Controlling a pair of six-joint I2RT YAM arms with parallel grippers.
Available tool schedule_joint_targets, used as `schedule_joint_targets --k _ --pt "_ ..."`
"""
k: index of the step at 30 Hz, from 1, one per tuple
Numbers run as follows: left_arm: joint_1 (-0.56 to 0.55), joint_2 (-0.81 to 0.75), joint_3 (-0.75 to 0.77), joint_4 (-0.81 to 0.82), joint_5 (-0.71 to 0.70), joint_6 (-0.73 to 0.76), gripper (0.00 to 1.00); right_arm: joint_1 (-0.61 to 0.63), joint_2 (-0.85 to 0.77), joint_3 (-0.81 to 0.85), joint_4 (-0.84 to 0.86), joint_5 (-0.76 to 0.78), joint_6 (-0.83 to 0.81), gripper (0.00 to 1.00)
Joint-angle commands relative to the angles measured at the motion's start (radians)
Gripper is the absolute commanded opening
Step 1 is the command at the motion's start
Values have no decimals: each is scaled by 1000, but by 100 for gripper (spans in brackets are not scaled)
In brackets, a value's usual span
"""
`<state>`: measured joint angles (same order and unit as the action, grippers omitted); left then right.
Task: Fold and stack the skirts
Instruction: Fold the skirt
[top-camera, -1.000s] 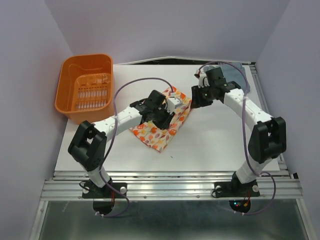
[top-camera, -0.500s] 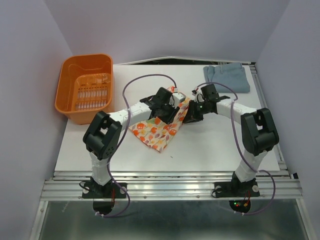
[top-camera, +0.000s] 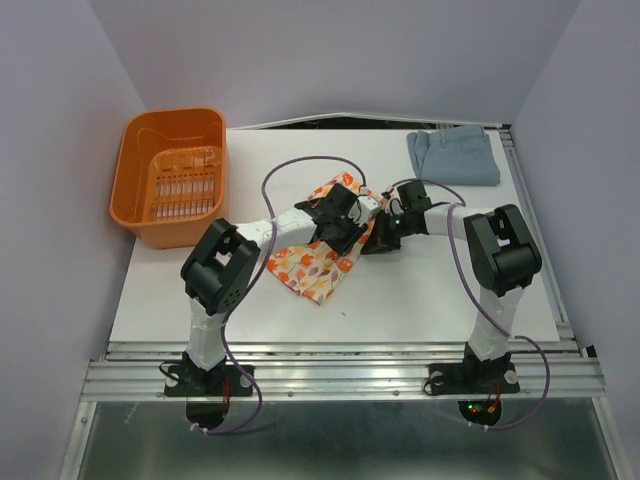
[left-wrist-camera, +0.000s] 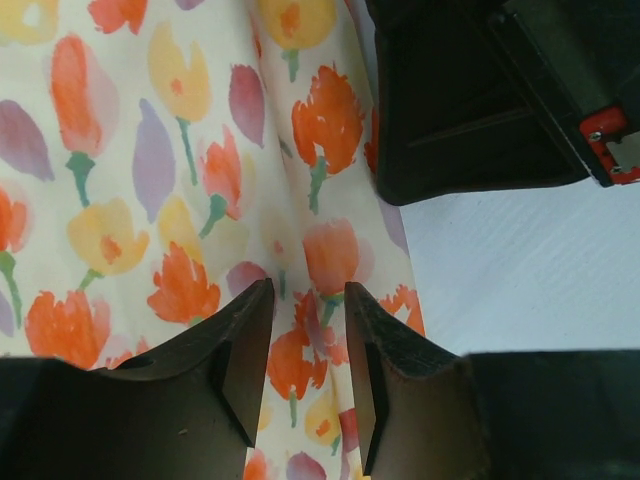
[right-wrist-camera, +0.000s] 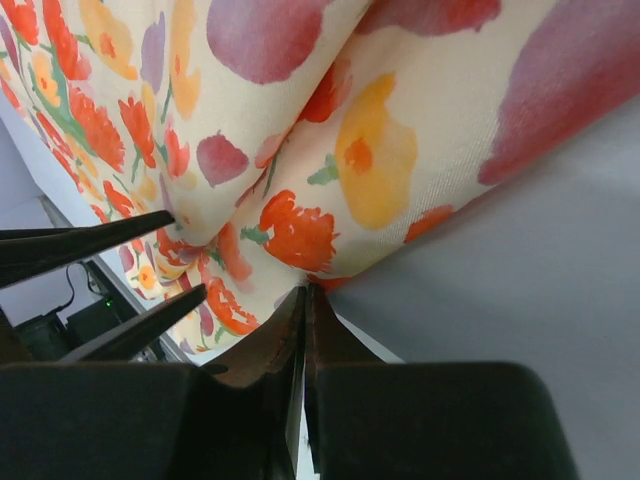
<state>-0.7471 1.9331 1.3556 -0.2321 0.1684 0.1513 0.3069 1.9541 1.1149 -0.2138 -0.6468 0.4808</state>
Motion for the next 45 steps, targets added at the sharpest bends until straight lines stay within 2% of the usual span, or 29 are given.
schedule_joint_targets --k 1,7,14,20,23,27,35,45 --pt "-18 18 63 -9 -70 11 47 -6 15 -13 45 30 1 5" --pt "-31 53 94 -24 -158 7 49 -6 6 -27 45 35 -2 4" --pt "-38 38 93 -21 -245 10 45 -6 -1 -43 44 41 -2 4" --pt "-38 49 102 -29 -216 16 29 -6 2 -44 42 39 -2 4" --pt "-43 41 100 -32 -185 21 10 -6 0 -49 44 41 1 4" --pt "-44 15 111 -52 -118 19 1 -6 -1 -52 45 41 2 3" --pt "-72 -23 146 -93 -46 8 0 -6 -12 -61 48 44 5 3" --pt "-75 38 232 -128 6 -10 0 -6 -58 -92 67 52 19 3"
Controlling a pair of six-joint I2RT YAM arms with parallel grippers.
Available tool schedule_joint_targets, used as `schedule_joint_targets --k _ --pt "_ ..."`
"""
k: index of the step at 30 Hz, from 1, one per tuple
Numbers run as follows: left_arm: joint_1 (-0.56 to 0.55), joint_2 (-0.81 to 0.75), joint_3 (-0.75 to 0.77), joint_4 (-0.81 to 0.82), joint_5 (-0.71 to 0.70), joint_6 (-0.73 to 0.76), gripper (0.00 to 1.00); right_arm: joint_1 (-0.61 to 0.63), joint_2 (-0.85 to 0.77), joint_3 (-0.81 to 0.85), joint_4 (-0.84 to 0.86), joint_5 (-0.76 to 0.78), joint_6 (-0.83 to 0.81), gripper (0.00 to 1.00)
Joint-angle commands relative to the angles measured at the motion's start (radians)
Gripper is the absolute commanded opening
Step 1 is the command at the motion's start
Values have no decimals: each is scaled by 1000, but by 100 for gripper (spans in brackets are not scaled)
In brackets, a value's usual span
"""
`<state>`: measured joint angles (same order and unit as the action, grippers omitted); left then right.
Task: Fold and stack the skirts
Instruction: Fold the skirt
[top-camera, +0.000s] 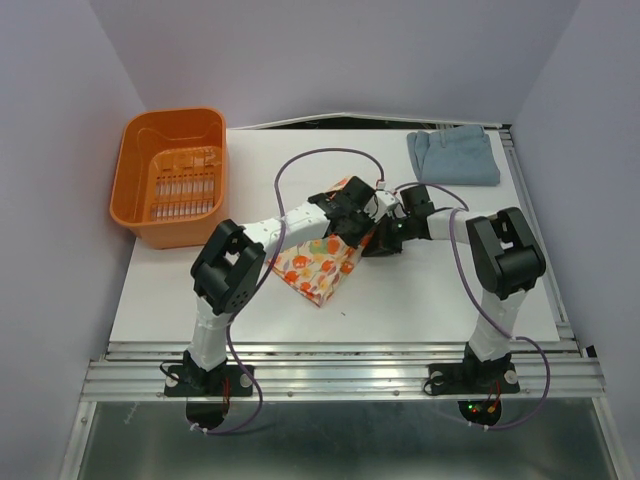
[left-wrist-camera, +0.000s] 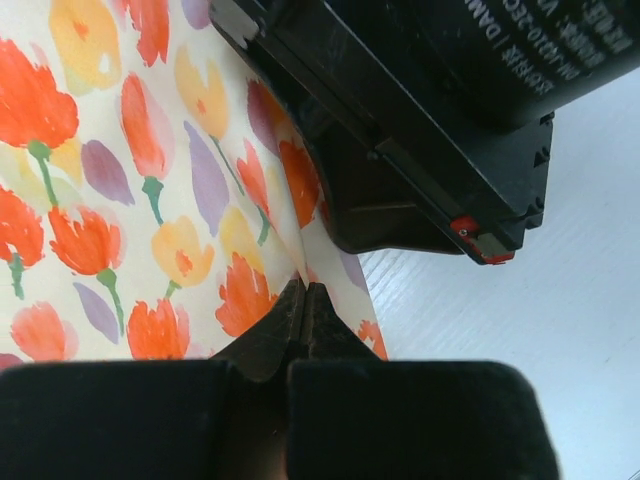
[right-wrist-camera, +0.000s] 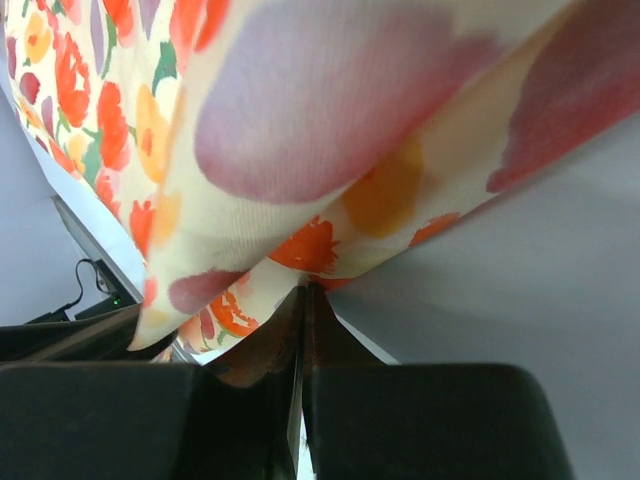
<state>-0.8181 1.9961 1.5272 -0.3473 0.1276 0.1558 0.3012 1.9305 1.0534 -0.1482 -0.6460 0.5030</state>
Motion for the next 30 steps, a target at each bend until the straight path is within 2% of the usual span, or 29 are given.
schedule_joint_targets --k 1,9,13,18,22,27,30 --pt "-4 -20 71 -18 55 -16 0 -1 -36 -32 5 51 -1 4" --pt "-6 44 21 2 63 10 0 -1 -53 -30 -5 55 -6 4" --pt "-6 61 -50 48 75 19 3 -1 -106 -40 -34 66 -26 12" --pt "-4 47 -94 68 98 30 12 -19 -149 11 -148 111 -105 17" --pt "-6 23 -121 77 118 56 24 -115 -146 121 -356 52 -270 17" --pt "-13 9 -139 90 133 51 31 -171 -202 181 -386 115 -345 18" --pt "-15 12 -154 93 132 60 35 -171 -194 270 -375 103 -347 27"
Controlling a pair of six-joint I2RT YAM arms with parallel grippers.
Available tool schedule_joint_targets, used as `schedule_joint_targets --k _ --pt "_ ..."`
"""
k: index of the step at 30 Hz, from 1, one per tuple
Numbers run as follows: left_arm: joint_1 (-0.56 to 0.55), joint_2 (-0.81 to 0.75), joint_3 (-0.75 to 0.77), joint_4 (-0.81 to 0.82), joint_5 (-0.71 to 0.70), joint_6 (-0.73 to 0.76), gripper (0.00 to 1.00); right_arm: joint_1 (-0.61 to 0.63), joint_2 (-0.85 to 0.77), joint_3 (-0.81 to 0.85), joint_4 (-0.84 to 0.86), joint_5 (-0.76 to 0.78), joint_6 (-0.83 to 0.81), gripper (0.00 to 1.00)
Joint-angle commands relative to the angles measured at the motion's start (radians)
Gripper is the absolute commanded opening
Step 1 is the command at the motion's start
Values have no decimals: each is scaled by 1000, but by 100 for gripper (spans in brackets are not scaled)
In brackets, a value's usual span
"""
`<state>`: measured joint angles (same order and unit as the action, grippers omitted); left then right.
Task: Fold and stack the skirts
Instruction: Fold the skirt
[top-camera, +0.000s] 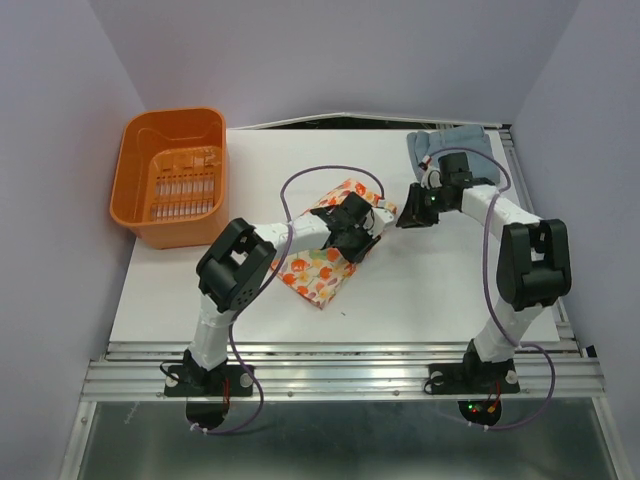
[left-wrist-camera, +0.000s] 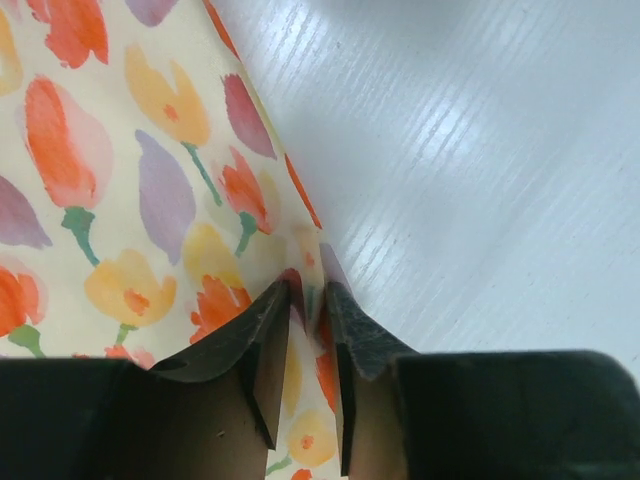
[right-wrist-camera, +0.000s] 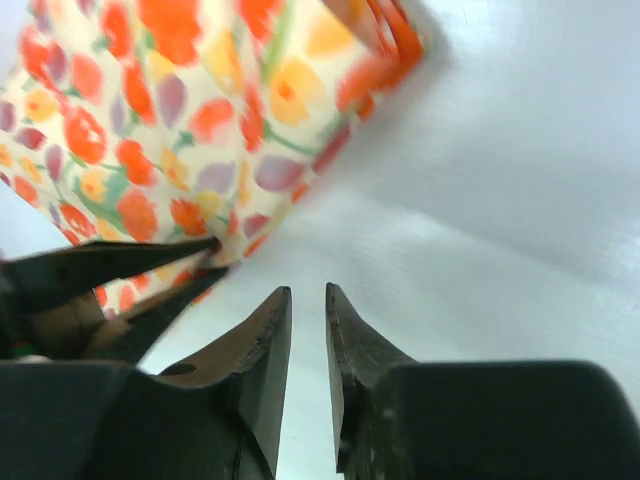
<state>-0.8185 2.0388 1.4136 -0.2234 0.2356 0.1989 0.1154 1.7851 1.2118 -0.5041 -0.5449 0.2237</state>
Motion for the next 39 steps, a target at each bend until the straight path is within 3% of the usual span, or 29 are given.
schedule_joint_targets --k 1,3,12,15,19,26,31,35,39 --pt "-14 -35 -56 -21 22 19 36 15 -24 159 -7 -15 -58 36" --pt "-16 -46 -73 -7 22 22 39 15 5 201 9 -68 -29 40" --pt "-15 -71 -116 10 47 45 44 50 181 249 125 -148 54 37" --pt "-14 -65 -107 1 57 51 44 50 287 261 151 -119 59 34" --pt "-16 -72 -116 -19 51 69 44 50 365 258 151 29 -12 27" --pt "10 -201 -173 -36 68 91 45 59 291 77 118 131 -64 22" --pt "77 -305 -90 -152 148 47 49 102 183 -73 98 140 -92 23" --pt "181 -344 -38 -236 197 65 50 220 97 -127 32 14 -132 24" --pt "284 -315 -33 -317 222 59 50 311 -18 -109 -43 -98 -156 33"
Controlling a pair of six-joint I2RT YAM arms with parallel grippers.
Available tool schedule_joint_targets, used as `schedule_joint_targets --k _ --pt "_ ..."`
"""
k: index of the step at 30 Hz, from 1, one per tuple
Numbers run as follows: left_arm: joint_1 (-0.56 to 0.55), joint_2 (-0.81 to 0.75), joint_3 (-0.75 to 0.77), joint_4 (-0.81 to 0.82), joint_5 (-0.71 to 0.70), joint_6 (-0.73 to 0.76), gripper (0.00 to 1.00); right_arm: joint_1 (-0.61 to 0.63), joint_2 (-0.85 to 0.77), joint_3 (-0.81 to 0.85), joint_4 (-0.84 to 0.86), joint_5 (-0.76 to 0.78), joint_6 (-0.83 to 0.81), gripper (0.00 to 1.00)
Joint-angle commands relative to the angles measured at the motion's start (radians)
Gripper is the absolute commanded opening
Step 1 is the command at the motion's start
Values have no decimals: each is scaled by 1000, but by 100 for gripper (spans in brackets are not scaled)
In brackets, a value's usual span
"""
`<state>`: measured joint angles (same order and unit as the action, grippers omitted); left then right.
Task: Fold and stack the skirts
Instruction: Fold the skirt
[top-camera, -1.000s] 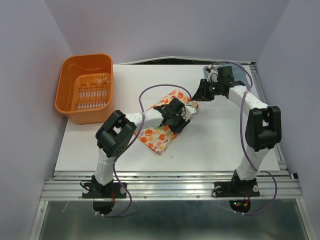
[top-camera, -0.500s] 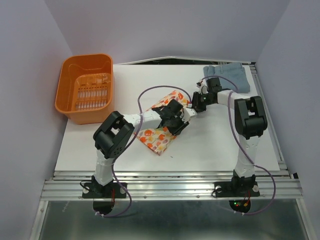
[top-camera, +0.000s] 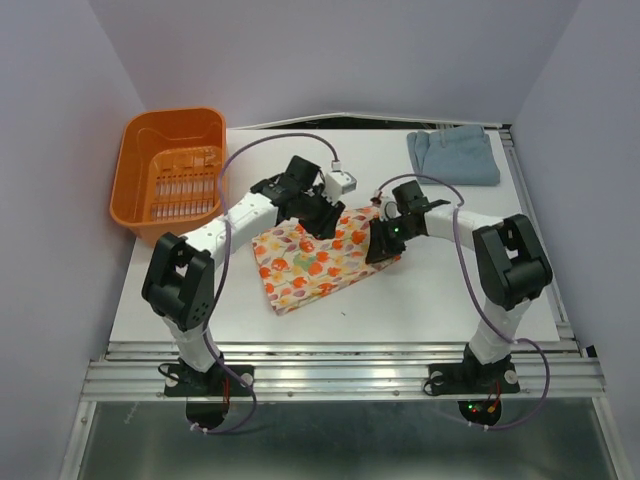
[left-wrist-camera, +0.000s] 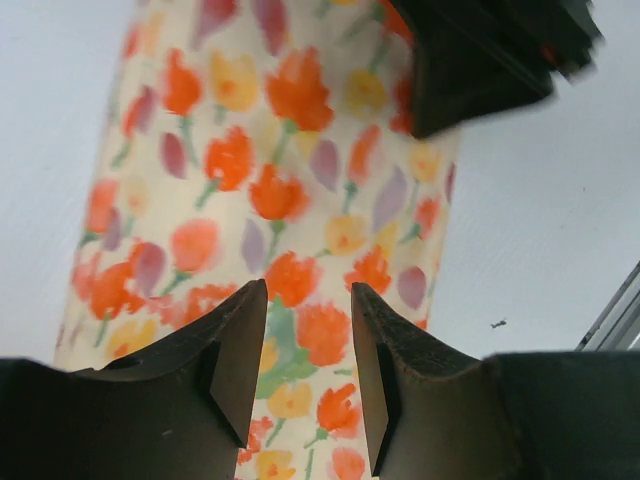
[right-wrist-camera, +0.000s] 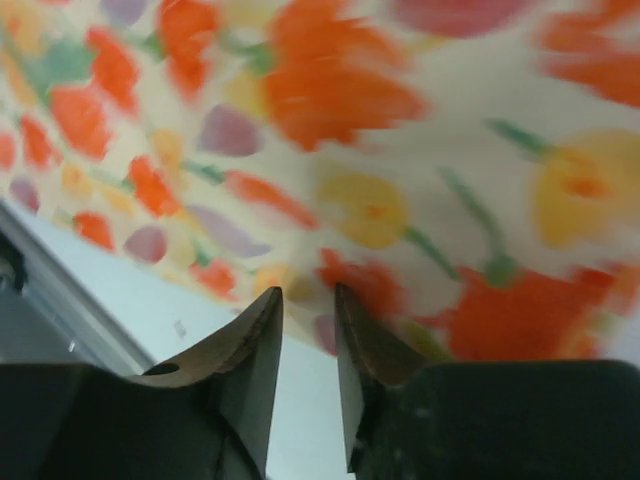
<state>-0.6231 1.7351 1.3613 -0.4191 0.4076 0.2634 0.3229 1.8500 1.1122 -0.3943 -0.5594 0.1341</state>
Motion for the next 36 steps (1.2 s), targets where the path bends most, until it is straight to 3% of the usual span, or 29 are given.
schedule_joint_targets --k 1,7,12,18,28,34,36 --pt "101 -11 3 -119 46 -10 49 104 -122 4 -162 -129 -61 36" --pt "123 -20 -112 -133 -85 -12 38 13 -56 268 -205 -85 -155 46" --pt "123 -2 -171 -127 -188 -16 35 2 81 455 -221 -45 -234 47" --pt "140 66 -154 -125 -251 -16 34 2 239 548 -202 6 -326 46" --pt "160 202 -59 -112 -279 14 33 2 252 315 -204 167 -390 41" --pt "157 406 235 -141 -282 36 33 2 45 33 -245 71 -326 40" --pt "149 508 417 -168 -262 43 33 2 -38 -21 -262 0 -280 40"
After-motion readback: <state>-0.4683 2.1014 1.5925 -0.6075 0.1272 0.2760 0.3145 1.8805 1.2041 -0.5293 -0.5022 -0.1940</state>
